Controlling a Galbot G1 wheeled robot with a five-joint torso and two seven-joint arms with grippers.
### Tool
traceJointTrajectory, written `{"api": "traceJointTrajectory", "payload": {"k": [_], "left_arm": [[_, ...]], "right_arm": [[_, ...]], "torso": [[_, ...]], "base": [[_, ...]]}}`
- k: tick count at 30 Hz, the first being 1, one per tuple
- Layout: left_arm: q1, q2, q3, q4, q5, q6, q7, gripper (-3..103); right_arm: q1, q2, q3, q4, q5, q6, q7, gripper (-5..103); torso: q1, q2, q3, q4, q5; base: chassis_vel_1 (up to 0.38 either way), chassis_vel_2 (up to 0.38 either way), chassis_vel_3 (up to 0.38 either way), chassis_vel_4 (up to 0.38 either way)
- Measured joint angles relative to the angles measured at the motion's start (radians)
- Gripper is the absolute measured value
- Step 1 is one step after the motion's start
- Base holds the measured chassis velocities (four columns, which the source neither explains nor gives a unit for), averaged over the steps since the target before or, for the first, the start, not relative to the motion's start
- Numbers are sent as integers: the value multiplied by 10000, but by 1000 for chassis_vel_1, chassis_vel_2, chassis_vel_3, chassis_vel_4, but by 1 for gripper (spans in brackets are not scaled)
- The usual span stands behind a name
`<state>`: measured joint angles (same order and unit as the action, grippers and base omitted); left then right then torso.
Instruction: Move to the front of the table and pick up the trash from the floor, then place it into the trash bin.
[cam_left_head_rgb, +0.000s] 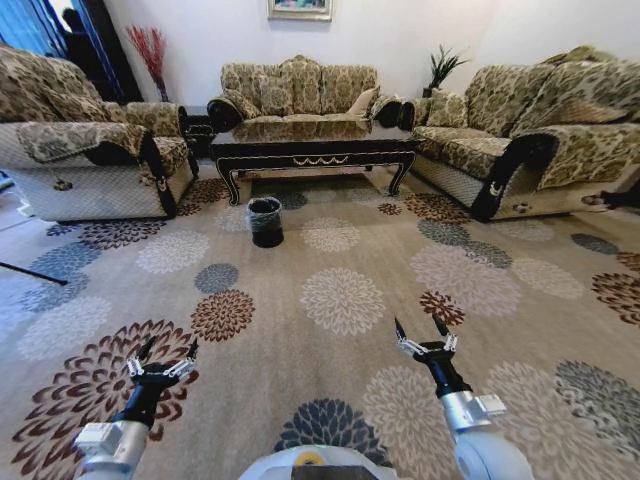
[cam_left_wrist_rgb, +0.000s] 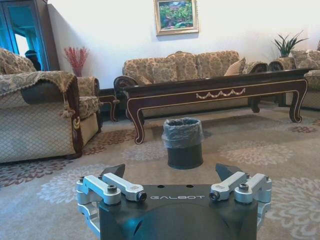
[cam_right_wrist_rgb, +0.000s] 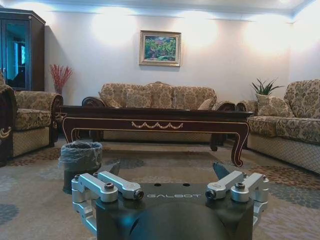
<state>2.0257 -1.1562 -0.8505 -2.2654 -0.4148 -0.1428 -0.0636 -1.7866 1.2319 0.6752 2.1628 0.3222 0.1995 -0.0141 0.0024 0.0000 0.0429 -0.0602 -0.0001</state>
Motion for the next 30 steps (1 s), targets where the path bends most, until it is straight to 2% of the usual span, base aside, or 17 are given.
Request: {"api": "traceJointTrajectory", "payload": {"k": [5,17,30], "left_arm": [[0,0,0,0,0,0,0,100],[0,0,0,0,0,0,0,100],[0,0,0,0,0,0,0,100]], "right_arm": [[0,0,0,0,0,0,-1,100],[-1,0,0,0,0,1,0,100],[-1,0,0,1,0,0,0,100]], "torso": [[1,70,77,0,0],[45,615,573,-1,0],[112,1098,985,-1,0]], "base": [[0,0,0,0],[0,0,0,0],[0,0,0,0]]}}
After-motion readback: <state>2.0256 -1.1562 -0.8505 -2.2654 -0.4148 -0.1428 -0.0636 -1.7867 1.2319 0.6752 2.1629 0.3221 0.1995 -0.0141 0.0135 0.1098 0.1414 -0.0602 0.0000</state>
